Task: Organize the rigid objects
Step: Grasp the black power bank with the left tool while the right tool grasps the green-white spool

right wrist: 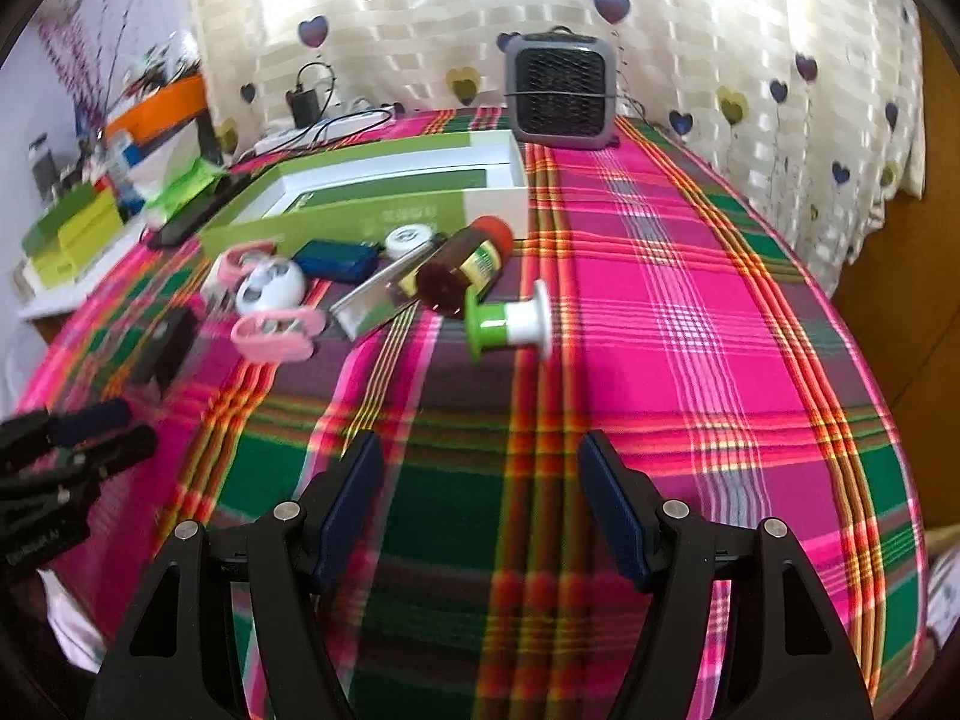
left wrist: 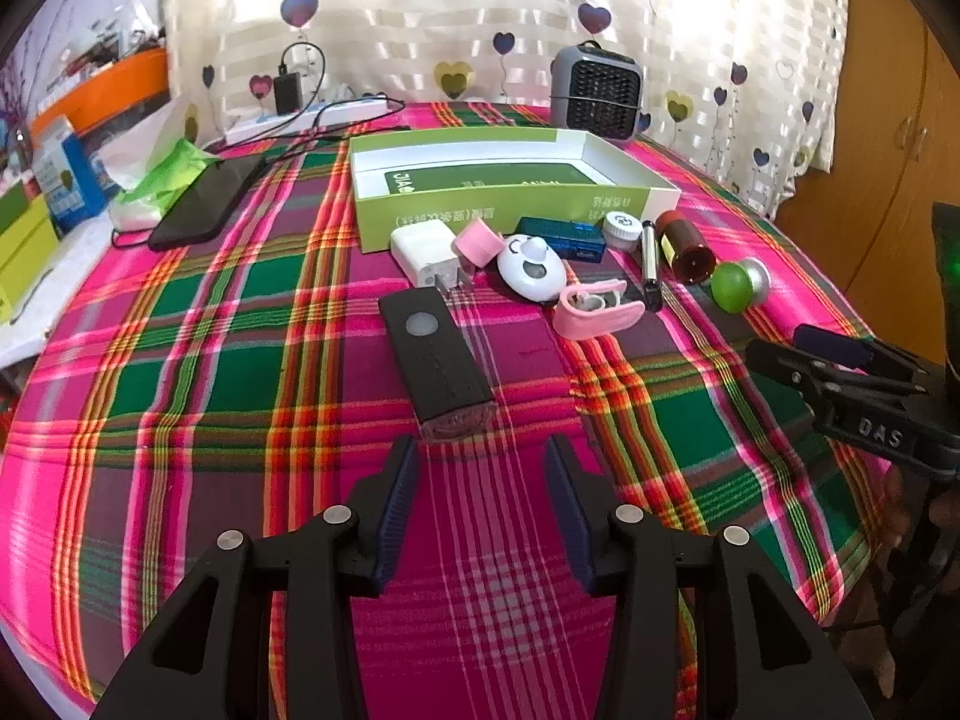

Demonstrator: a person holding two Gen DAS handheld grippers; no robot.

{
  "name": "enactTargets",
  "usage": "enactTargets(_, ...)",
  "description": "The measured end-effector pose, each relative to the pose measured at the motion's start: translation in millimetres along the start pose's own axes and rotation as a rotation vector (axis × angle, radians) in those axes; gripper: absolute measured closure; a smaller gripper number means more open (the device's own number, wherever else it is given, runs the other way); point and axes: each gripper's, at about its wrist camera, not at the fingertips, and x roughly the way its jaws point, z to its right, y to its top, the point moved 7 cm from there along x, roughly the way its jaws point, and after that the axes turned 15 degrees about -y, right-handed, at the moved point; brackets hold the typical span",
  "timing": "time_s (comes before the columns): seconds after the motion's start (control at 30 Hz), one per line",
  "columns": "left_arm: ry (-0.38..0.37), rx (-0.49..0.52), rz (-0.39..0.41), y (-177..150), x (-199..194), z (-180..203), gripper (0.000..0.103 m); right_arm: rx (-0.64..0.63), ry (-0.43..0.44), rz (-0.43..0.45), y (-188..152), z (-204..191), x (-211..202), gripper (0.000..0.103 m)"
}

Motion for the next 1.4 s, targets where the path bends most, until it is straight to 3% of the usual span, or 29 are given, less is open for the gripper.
enactTargets(0.2,-0.024,-0.041,0.004,5,1,-6,0.060,-0.026,-0.041,-0.034,15,1,19,0.035)
enactTargets(0.4,0.010,-0.087,0.011,13,4,-23,0.059,-0.043,-0.046,-0.046,20,2,26,0.035)
enactTargets(0.8,0.037,-0.077,-0.005,34,22,-35,0.059,-0.045,-0.064,-0.080,31,2,36,0.035)
enactTargets(1.1,0.004,-0.052,-0.016,38,25,-39,0.059,-0.030,-0.069,-0.084,35,4,40,0.036)
enactTargets(1.4,-0.005,-0.057,-0.006,37,24,-38,0.061,-0.027,-0.076,-0.076,36,5,39,0.050)
